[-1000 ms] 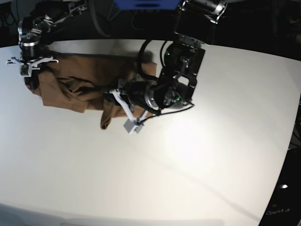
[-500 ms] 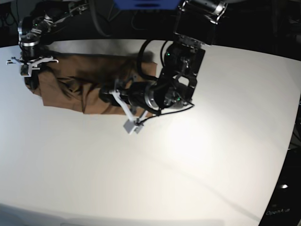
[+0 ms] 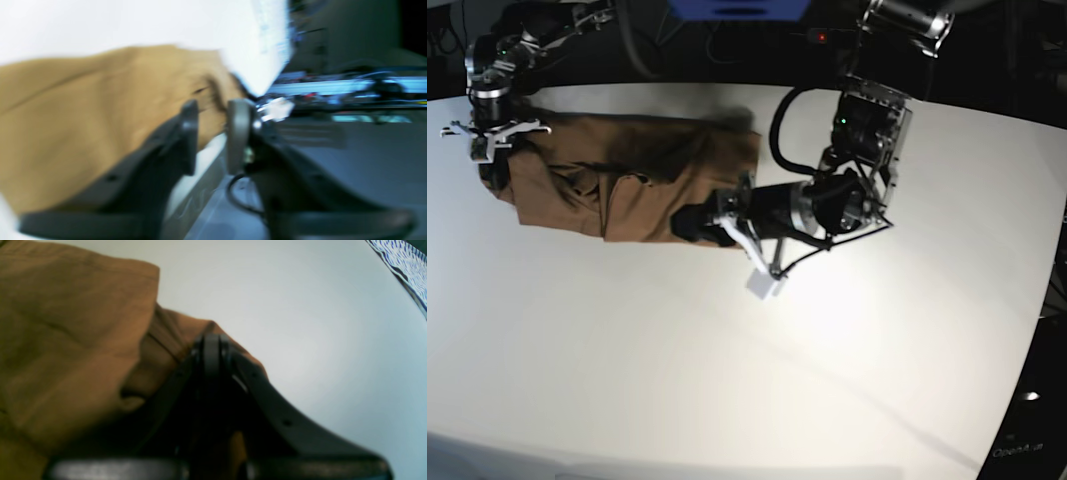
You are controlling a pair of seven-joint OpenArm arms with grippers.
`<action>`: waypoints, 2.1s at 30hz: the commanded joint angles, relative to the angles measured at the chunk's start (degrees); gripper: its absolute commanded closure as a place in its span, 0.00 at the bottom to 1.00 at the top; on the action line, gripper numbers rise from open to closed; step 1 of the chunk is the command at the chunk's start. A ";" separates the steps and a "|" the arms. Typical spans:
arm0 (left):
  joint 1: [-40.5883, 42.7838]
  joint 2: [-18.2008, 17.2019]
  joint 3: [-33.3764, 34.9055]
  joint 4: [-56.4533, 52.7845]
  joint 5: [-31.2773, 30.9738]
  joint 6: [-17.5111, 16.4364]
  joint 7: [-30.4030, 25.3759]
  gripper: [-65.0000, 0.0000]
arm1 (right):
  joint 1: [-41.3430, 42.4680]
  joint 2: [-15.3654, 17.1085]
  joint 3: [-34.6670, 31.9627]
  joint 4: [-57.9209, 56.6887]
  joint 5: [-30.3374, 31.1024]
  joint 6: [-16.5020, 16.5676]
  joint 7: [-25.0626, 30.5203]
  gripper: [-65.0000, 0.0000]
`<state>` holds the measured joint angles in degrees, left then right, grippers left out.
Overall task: Fold the T-shirt properly
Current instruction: 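Lower the folded end onto the strip and hold it with the left gripper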
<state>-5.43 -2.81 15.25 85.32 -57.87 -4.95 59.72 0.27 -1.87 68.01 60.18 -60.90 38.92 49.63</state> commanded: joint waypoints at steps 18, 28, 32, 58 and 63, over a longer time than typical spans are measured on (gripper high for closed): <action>-1.03 3.82 3.70 -5.10 -0.99 -0.81 -0.43 0.96 | -0.84 -0.81 0.08 -0.71 -4.19 1.08 -5.45 1.00; -1.12 6.72 8.62 -8.00 6.48 -0.54 -0.60 0.96 | -1.55 -0.64 0.08 -0.71 -4.19 1.08 -5.45 1.00; -1.47 5.67 5.72 -4.75 6.48 -0.81 2.03 0.96 | -1.55 -0.55 0.08 -0.71 -4.19 1.08 -5.36 1.00; -5.43 1.27 -0.96 -11.25 7.27 -0.54 7.22 0.97 | -1.37 -0.81 0.08 -0.62 -4.19 1.08 -5.36 1.00; -6.83 1.09 3.52 -15.38 7.27 -0.46 4.50 0.97 | -1.46 -0.81 0.17 -0.36 -4.11 1.08 -5.36 1.00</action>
<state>-10.68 -1.76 19.00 68.99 -49.78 -5.13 64.82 -0.14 -1.91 67.96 60.38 -60.71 38.96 49.98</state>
